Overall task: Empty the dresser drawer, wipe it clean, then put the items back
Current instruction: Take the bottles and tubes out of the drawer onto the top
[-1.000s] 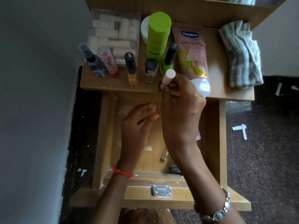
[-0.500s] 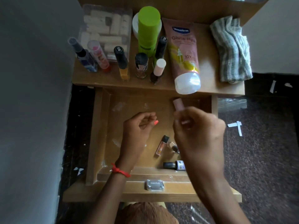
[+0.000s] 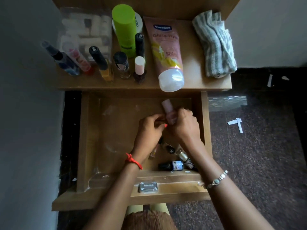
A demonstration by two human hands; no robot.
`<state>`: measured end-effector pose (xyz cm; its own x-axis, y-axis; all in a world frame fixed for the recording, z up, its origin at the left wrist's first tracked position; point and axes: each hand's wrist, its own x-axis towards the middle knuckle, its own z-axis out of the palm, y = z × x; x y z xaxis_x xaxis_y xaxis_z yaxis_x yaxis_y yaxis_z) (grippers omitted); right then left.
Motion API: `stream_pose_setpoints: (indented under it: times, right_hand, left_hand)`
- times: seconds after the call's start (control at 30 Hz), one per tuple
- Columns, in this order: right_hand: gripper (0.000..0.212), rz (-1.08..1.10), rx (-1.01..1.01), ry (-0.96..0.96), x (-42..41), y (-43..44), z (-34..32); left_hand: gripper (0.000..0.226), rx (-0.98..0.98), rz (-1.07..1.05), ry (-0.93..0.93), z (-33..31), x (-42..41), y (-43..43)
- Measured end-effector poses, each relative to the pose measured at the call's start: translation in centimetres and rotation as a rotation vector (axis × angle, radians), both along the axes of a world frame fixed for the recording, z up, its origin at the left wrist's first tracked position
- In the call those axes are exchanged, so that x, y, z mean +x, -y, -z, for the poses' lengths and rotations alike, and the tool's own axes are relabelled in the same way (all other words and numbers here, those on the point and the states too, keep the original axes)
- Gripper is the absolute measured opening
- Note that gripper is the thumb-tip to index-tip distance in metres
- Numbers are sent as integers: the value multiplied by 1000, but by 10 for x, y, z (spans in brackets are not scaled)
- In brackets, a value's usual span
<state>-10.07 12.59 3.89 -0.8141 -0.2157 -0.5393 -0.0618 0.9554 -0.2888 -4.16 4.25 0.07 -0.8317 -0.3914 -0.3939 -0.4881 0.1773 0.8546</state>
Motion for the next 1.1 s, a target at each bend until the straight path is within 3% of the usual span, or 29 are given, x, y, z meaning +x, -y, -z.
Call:
stream_pose_setpoints:
  times: [0.2, 0.3, 0.43, 0.6, 0.73, 0.9, 1.1]
  right_hand:
    - [27, 217, -384, -18, -1, -38, -36]
    - [43, 330, -702, 57, -11, -43, -82]
    - [50, 216, -952, 23, -44, -36, -124]
    - [38, 79, -925, -237, -91, 0, -135]
    - [30, 47, -791, -377, -128, 25, -120]
    - [34, 14, -665, -390, -148, 35, -108]
    - [27, 26, -698, -421, -155, 41, -100]
  left_hand:
    - [26, -2, -75, 31, 9, 5, 5]
    - [24, -3, -67, 45, 8, 3, 5]
    - [23, -7, -46, 23, -2, -3, 5]
    - [23, 13, -32, 44, -11, -11, 5]
    - [23, 18, -34, 34, -15, -13, 9]
    - [22, 0, -53, 22, -12, -9, 18]
    - [22, 12, -70, 8, -8, -5, 22]
